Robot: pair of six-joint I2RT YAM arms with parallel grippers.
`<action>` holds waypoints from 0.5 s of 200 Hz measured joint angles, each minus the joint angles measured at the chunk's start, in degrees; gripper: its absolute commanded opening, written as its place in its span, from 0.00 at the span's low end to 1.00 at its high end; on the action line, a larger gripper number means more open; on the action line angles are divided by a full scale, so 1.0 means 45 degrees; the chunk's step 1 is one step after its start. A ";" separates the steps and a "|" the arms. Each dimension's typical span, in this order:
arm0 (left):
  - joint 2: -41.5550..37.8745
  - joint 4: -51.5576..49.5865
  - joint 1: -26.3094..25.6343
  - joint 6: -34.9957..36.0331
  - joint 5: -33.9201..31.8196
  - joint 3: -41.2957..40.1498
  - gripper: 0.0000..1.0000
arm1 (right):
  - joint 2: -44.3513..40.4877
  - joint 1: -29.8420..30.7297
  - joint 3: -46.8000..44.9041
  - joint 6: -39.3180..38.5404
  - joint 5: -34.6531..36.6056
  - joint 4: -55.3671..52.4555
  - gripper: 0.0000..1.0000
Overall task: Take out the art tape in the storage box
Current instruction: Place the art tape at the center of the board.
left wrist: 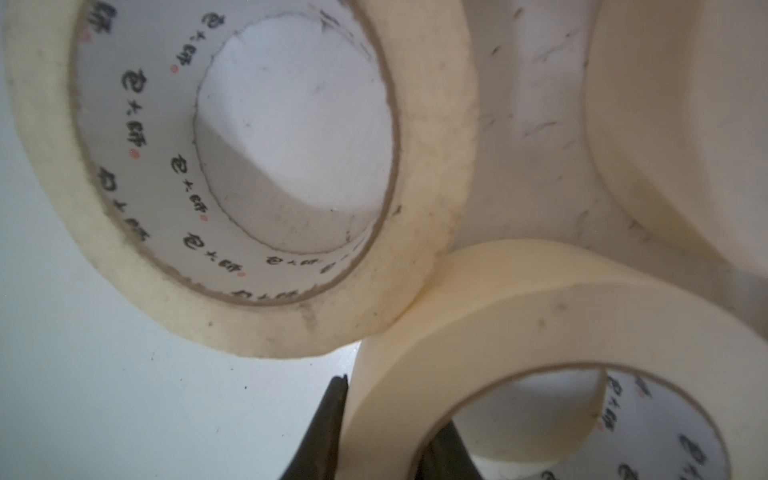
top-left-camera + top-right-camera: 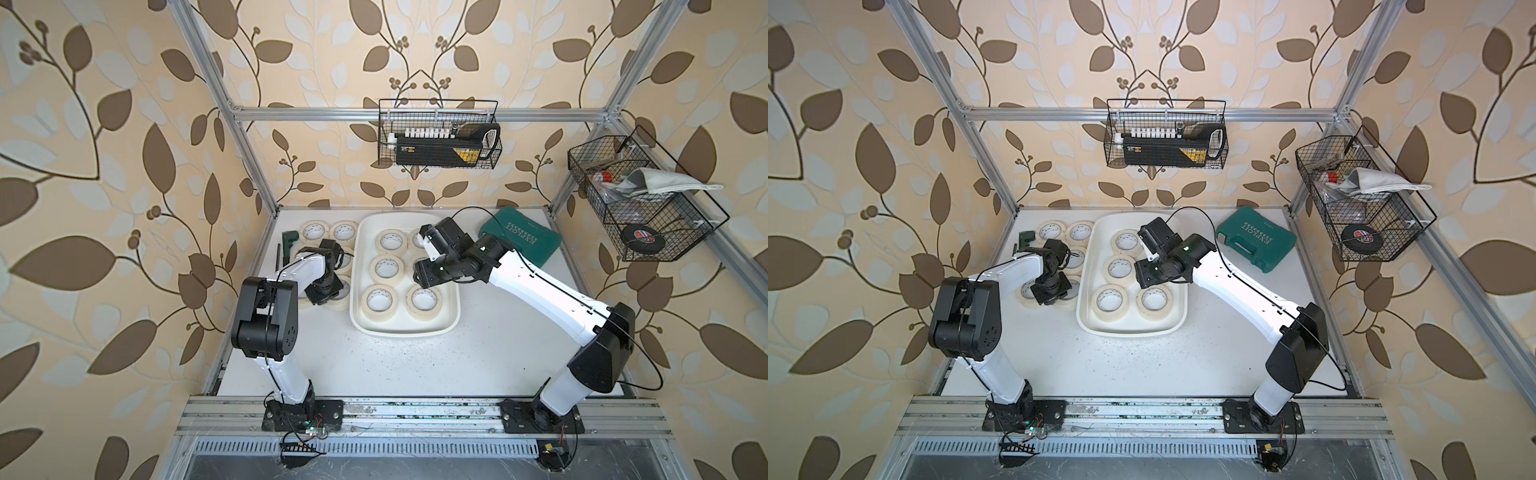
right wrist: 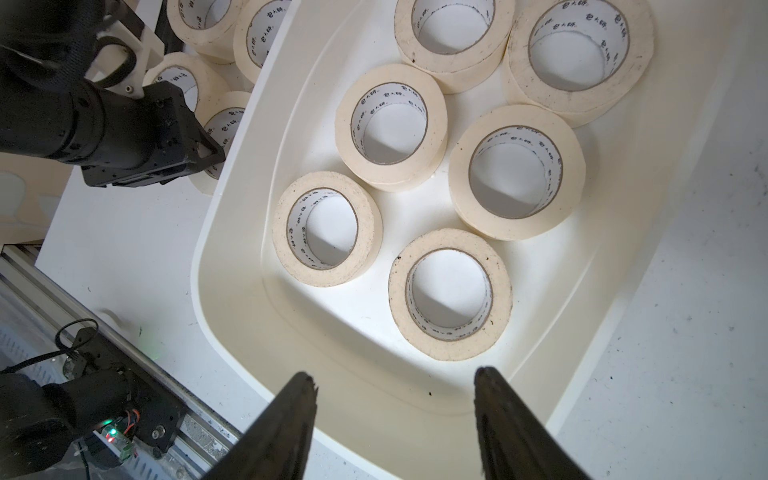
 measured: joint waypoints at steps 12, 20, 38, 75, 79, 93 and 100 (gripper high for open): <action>0.0097 0.0039 0.0000 0.0000 0.0000 0.0015 0.17 | 0.0000 0.0000 -0.0053 0.0010 -0.0039 0.0029 0.63; 0.0170 0.0053 0.0000 0.0000 0.0000 0.0024 0.17 | 0.0000 0.0000 -0.0092 0.0034 -0.0049 0.0024 0.63; 0.0316 0.0063 0.0000 0.0005 0.0000 0.0039 0.20 | 0.0000 -0.0010 -0.0146 0.0044 -0.0092 0.0029 0.63; 0.0325 0.0068 0.0000 0.0024 0.0000 0.0053 0.32 | 0.0000 -0.0039 -0.0209 0.0058 -0.0092 0.0039 0.63; 0.0325 0.0063 0.0000 0.0015 0.0000 0.0053 0.33 | 0.0000 -0.0049 -0.0233 0.0073 -0.0092 0.0049 0.63; 0.0325 0.0102 0.0000 0.0015 0.0000 0.0053 0.37 | 0.0000 -0.0083 -0.0311 0.0087 -0.0092 0.0063 0.63; 0.0325 0.0117 0.0000 0.0015 -0.0010 0.0053 0.38 | 0.0000 -0.0102 -0.0340 0.0087 -0.0092 0.0063 0.63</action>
